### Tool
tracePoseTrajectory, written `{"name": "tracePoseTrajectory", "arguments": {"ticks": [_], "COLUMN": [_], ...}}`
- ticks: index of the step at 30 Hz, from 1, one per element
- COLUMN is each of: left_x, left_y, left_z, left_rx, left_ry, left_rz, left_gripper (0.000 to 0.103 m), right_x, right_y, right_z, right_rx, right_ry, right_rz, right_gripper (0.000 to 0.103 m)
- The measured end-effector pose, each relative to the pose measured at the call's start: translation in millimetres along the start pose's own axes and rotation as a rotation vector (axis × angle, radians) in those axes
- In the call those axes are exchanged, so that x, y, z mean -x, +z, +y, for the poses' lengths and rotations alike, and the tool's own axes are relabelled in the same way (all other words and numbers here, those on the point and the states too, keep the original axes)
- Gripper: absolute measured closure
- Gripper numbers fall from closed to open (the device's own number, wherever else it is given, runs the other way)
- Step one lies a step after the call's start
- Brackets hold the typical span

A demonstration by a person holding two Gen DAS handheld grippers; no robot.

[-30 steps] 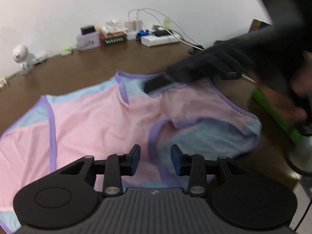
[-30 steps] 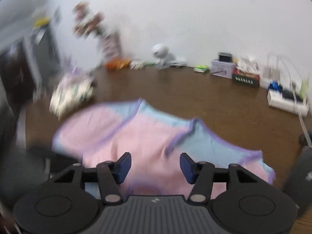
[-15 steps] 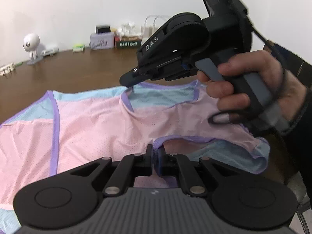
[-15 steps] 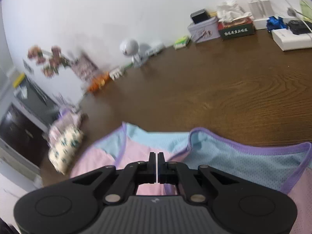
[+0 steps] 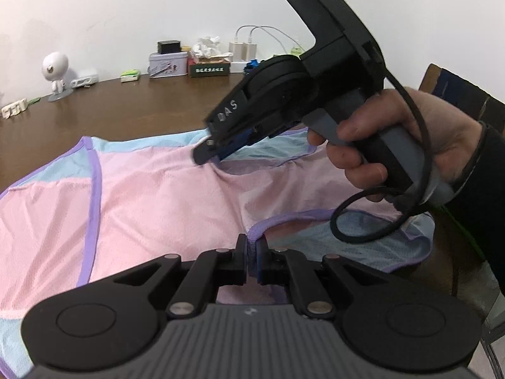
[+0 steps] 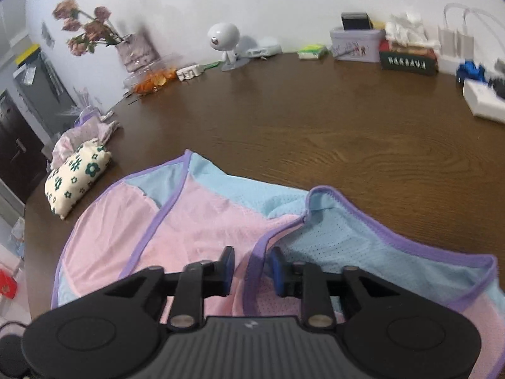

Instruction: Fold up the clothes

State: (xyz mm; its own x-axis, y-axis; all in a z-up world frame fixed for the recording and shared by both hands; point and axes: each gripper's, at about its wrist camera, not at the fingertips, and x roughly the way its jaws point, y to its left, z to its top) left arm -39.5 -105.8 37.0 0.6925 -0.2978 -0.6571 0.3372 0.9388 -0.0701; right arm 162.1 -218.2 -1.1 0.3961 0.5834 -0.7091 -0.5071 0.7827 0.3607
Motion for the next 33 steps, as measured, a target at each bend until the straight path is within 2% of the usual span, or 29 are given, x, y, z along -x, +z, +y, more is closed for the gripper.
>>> {"name": "tracePoseTrajectory", "arguments": {"ticks": [6, 9, 13, 19, 23, 24, 25, 28, 30, 33], "left_x": [7.2, 12.6, 17.1, 8.8, 4.1, 3.5, 1.7, -3.6, -2.5, 4.1], "left_y": [1.9, 2.4, 2.1, -5.2, -9.2, -10.3, -12.2, -19.0, -20.0, -18.3], "left_z": [2.7, 0.8, -12.7, -46.1, -57.2, -59.5, -62.3, -68.3, -69.1, -70.1], "left_rx": [0.024, 0.031, -0.043, -0.265, -0.326, -0.347, -0.378, -0.448, -0.443, -0.422], "left_ry": [-0.004, -0.011, 0.014, 0.055, 0.058, 0.059, 0.061, 0.063, 0.048, -0.005], "left_rz": [-0.032, -0.060, -0.099, -0.086, -0.085, -0.087, -0.082, -0.063, -0.059, -0.076], "left_gripper": [0.098, 0.098, 0.098, 0.098, 0.097, 0.095, 0.089, 0.074, 0.070, 0.060], "right_x": [13.7, 17.5, 22.7, 32.8, 36.2, 35.6, 34.7, 35.9, 44.9, 65.6], "right_y": [5.1, 9.4, 6.9, -5.9, -14.9, -16.3, -18.0, -22.5, -26.6, -39.3], "right_z": [-17.0, -24.2, -32.3, -36.3, -37.6, -37.3, -36.4, -32.5, -28.8, -15.4], "right_rx": [-0.138, -0.179, -0.216, -0.176, -0.148, -0.139, -0.126, -0.106, -0.101, -0.075], "right_ry": [0.125, 0.161, 0.185, 0.060, -0.015, -0.049, -0.088, -0.155, -0.186, -0.212], "right_rz": [-0.105, -0.118, -0.140, -0.116, -0.098, -0.087, -0.075, -0.061, -0.080, -0.124], "right_gripper": [0.100, 0.100, 0.100, 0.100, 0.099, 0.098, 0.097, 0.088, 0.063, 0.064]}}
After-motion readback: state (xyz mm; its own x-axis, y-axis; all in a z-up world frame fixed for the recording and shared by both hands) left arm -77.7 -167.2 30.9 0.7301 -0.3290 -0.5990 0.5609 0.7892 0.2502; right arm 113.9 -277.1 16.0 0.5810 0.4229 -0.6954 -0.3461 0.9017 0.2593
